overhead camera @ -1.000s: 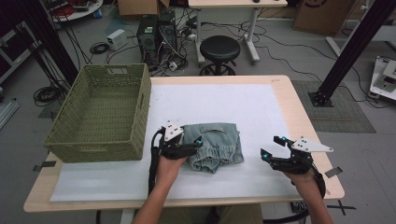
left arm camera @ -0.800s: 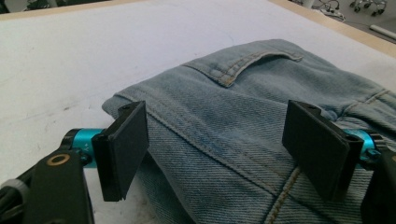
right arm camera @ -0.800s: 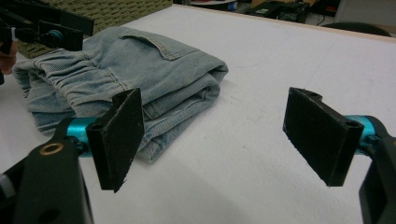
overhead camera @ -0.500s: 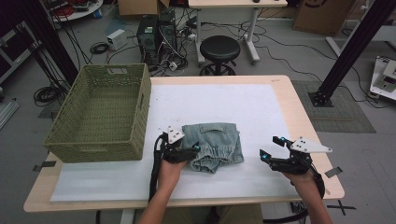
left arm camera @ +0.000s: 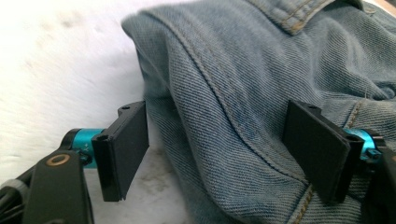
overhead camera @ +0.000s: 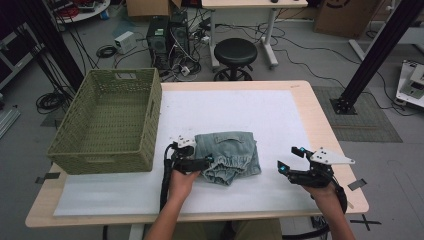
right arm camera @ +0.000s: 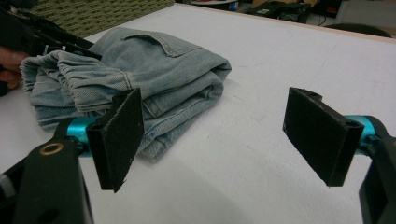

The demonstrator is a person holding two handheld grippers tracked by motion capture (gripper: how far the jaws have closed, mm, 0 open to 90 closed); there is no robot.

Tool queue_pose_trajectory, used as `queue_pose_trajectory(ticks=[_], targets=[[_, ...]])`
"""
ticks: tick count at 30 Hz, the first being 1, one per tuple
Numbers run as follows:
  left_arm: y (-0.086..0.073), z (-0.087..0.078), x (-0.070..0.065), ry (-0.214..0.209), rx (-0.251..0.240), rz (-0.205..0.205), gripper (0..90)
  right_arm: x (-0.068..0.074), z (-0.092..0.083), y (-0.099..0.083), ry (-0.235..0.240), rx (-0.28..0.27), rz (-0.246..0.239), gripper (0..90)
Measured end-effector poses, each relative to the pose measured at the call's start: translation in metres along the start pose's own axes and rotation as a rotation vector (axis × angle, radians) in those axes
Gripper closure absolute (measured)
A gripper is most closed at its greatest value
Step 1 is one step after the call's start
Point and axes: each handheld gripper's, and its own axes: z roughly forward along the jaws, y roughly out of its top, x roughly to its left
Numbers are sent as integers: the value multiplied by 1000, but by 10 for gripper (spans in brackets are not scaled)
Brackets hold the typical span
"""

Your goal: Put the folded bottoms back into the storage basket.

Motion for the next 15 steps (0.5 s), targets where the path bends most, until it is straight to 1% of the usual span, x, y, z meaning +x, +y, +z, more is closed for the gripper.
queue_pose_trajectory(ticks=[1, 3, 5, 6, 7, 8, 9, 10, 11, 14, 15], targets=[[1, 1, 1, -14, 12, -14, 224, 0, 0, 0, 0, -1, 2, 212], [2, 2, 2, -21, 22, -14, 212, -1, 0, 1, -1, -7, -3, 212], [2, 3, 2, -27, 25, -19, 203, 0, 1, 1, -1, -5, 2, 212], [2, 3, 1, -28, 22, -26, 202, 0, 1, 1, -2, -4, -4, 211], [2, 3, 1, -30, 19, -23, 205, 1, 1, 1, -3, -5, -3, 212], [2, 3, 1, -41, 15, -21, 221, 1, 2, 1, 0, 0, -3, 212], [2, 3, 1, -41, 15, -21, 269, 2, 3, 1, 3, 1, 0, 212], [1, 4, -1, -87, 6, -26, 353, 2, 3, 1, 3, 2, -3, 212], [1, 4, -1, -81, 9, -18, 387, 2, 3, 1, 2, 2, -4, 212], [1, 4, 0, -92, 11, -24, 400, 2, 2, 1, 1, -4, -4, 212], [1, 4, 0, -92, 11, -24, 419, 2, 2, 1, 1, -4, -4, 212]])
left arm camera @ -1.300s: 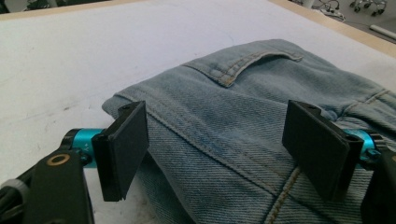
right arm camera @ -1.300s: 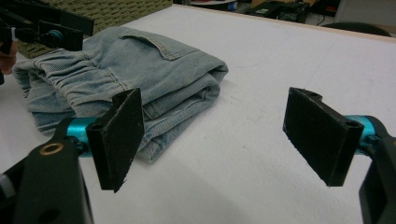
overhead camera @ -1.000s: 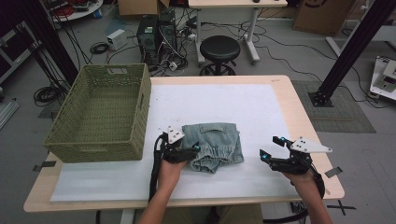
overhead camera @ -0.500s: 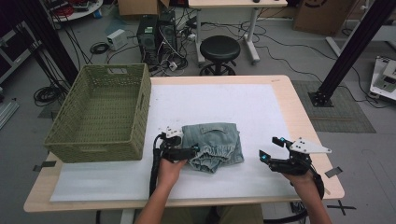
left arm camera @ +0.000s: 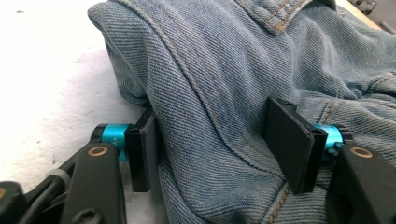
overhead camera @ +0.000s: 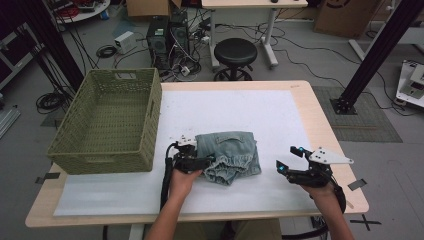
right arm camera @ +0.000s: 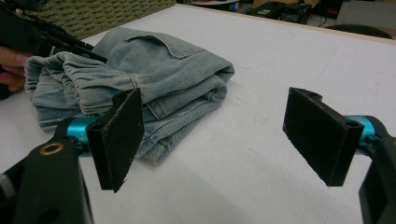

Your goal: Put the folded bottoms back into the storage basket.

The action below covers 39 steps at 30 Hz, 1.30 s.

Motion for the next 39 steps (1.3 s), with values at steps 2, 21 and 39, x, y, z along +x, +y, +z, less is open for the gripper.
queue_pose_trajectory(ticks=[2, 21, 39], targets=[[0, 0, -1, -12, -5, 4, 480, -1, -1, 0, -3, -3, 3, 212], [-2, -14, -36, -87, -203, 196, 759, 24, 23, 9, 37, 13, -26, 312], [-5, -16, -36, -83, -194, 197, 724, 45, 69, 5, 56, 224, -147, 814]])
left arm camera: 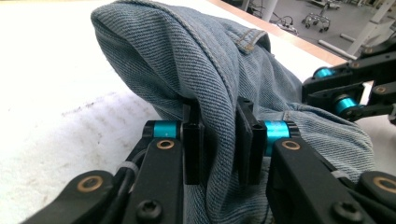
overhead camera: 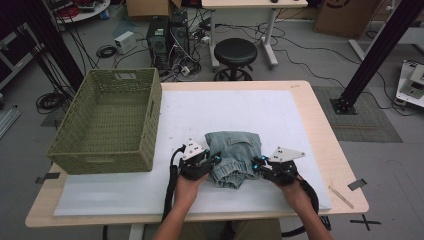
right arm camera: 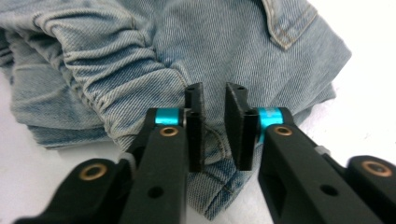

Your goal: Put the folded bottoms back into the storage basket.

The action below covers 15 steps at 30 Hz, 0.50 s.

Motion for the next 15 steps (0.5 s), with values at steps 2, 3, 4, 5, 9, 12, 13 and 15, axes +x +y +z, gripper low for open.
queue_pose_trajectory(ticks=[2, 3, 4, 5, 9, 12, 13, 15], targets=[[0, -2, 3, 12, 13, -34, 627, 1, 1, 0, -3, 6, 1, 833], [0, -4, 5, 14, 11, -49, 568, 2, 1, 0, -7, 8, -6, 836], [0, -6, 6, 25, 1, -56, 517, 2, 1, -1, -11, 8, -10, 838], [1, -8, 6, 37, -5, -57, 458, 2, 2, -1, -11, 9, -9, 838], [4, -17, 5, 106, -38, -53, 306, 1, 2, -1, -10, 7, -8, 839], [5, -18, 5, 140, -47, -66, 265, 1, 2, -1, -9, 8, -3, 838], [5, -18, 5, 140, -47, -66, 259, 1, 2, -1, -9, 8, -3, 838], [6, -14, 5, 139, -35, -70, 259, 2, 2, -1, -11, 8, -2, 839]])
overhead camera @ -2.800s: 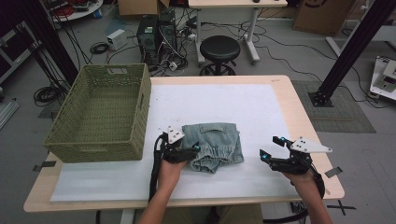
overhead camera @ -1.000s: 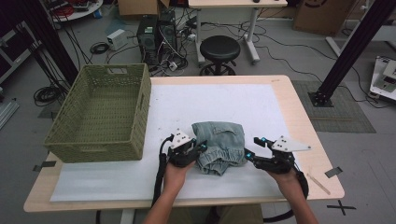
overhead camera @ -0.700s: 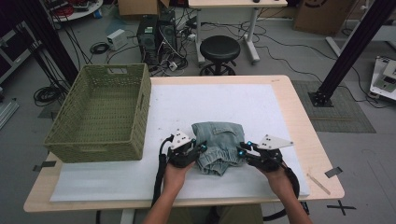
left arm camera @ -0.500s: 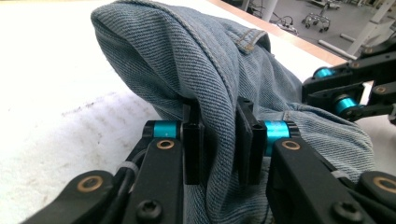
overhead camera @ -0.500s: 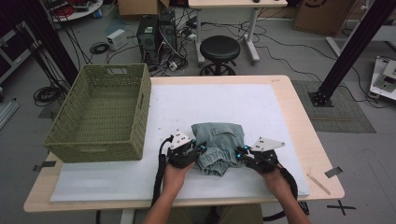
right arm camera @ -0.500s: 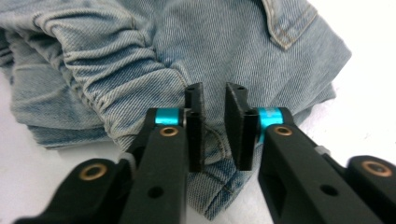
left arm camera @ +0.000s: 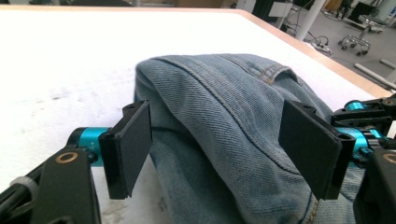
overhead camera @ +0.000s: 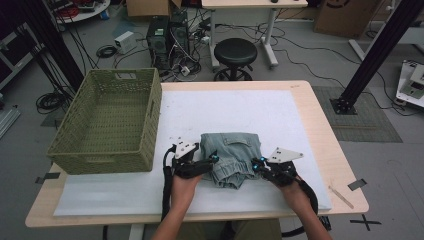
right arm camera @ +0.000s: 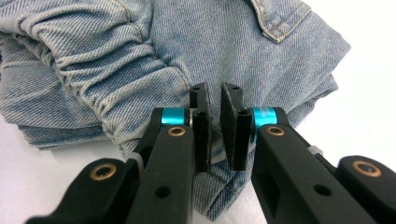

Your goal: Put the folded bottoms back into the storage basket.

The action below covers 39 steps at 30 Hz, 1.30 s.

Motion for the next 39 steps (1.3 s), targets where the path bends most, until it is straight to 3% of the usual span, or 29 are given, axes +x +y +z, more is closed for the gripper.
queue_pose_trajectory(ticks=[4, 11, 12, 13, 14, 16, 21, 24, 25, 27, 38, 39], targets=[[-5, 12, 1, 63, 101, 5, 229, 0, 0, -1, -3, -3, 5, 839], [-10, 19, 4, 81, 172, -9, 204, 0, 0, 0, -2, -1, 3, 840], [-11, 21, 6, 72, 181, -34, 204, 0, 0, -1, -2, -1, 3, 840], [-12, 25, 10, 48, 210, -84, 204, 0, 0, -1, -3, 0, 5, 840], [-12, 25, 10, 48, 210, -84, 204, 0, 0, -1, -3, 1, 6, 840], [-14, 27, 14, 22, 231, -134, 203, 0, 0, -1, -2, 2, 10, 840], [-12, 30, 13, 23, 238, -119, 200, 0, 0, -1, 0, 4, 13, 841], [-12, 31, 13, -13, 235, -121, 234, 0, 0, -1, 1, 4, 15, 841], [-12, 31, 13, -34, 236, -121, 314, 0, 0, -1, 1, 5, 15, 841], [-12, 33, 14, -76, 238, -134, 359, 0, 0, -1, 4, 6, 18, 841], [-12, 35, 16, -136, 234, -164, 450, -1, 1, -1, 9, 7, 25, 841], [-12, 35, 15, -154, 222, -150, 516, -2, 1, -1, 9, 8, 27, 841]])
